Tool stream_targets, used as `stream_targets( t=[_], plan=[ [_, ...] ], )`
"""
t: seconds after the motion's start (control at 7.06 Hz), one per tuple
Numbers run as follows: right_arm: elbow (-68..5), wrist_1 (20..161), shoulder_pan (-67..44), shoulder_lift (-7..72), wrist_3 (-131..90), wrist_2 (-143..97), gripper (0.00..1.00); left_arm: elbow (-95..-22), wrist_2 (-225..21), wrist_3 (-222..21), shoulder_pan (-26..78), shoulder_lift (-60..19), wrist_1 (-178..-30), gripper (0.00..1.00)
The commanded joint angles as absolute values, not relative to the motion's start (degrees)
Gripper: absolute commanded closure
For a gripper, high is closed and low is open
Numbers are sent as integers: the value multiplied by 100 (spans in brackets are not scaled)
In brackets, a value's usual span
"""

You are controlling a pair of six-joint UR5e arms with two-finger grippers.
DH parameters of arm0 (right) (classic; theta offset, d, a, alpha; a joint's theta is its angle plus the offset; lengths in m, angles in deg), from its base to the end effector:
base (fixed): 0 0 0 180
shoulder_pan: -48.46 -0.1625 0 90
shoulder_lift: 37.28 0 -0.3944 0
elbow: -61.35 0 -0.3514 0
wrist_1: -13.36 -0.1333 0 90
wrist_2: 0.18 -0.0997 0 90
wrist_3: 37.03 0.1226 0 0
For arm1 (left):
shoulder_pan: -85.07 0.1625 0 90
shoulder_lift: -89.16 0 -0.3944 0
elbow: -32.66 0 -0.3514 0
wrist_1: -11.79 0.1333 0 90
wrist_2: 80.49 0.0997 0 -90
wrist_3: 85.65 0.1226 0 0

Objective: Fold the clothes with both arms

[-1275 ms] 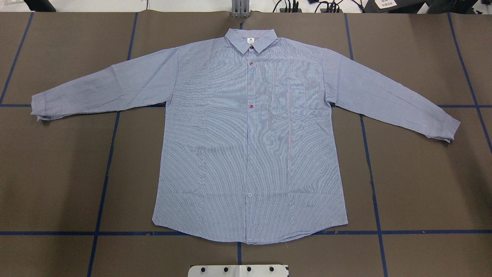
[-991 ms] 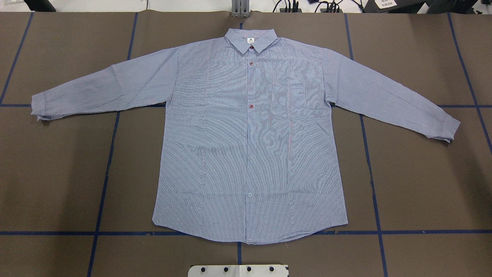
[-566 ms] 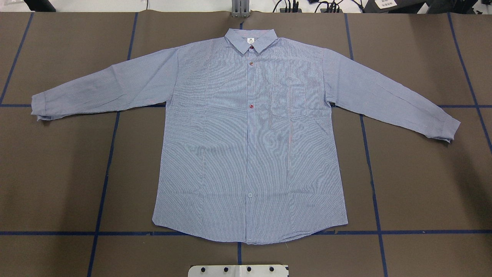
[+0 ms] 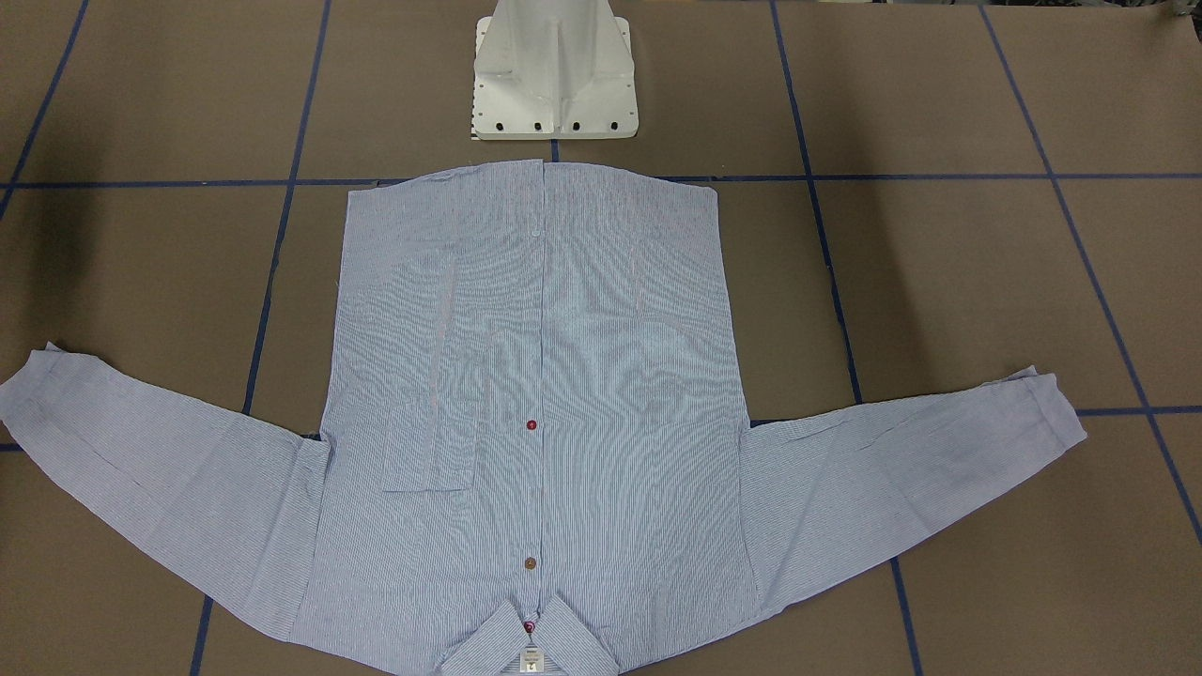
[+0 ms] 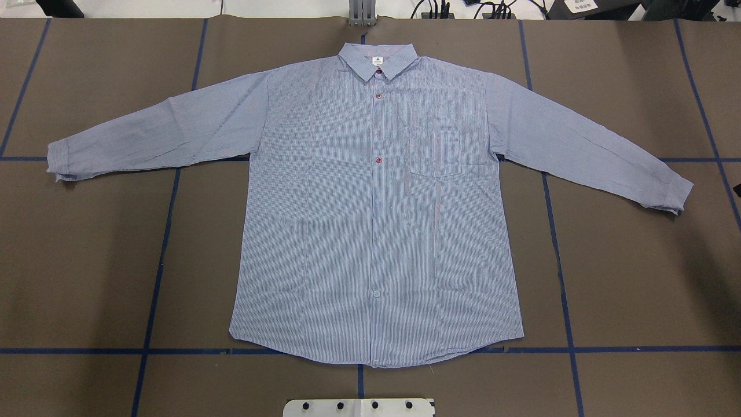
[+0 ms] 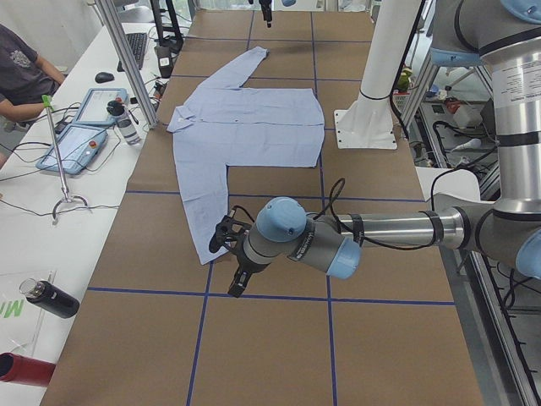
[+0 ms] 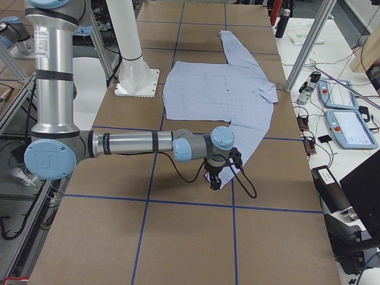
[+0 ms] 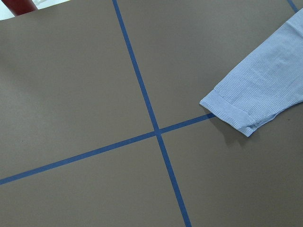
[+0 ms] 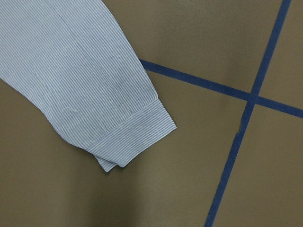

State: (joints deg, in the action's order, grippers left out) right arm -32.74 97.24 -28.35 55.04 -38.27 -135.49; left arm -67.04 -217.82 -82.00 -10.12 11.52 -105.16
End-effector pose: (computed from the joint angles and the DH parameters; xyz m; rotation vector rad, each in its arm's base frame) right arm -0.0568 -0.4446 0.6174 0.0477 -0.8018 -0.2927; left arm -0.0784 -0.3861 0.5988 0.4607 0.7799 0.1500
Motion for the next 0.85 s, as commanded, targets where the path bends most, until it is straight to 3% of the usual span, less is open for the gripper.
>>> stream_targets(
  t=[0.0, 0.28, 0.71],
  plan=[
    [-2781, 9373, -2819, 5405, -3826, -13746, 0, -6718, -21787, -8214, -1012, 1164, -10520, 0],
    [-2095, 8825, -2714, 4889, -2630, -13894, 0, -6770, -21787, -8214, -1012, 1199, -10537, 0],
    [-2109, 8309, -2232, 4727, 187, -13948, 0, -6815, -21787, -8222, -1012, 1199, -10528, 0]
  ],
)
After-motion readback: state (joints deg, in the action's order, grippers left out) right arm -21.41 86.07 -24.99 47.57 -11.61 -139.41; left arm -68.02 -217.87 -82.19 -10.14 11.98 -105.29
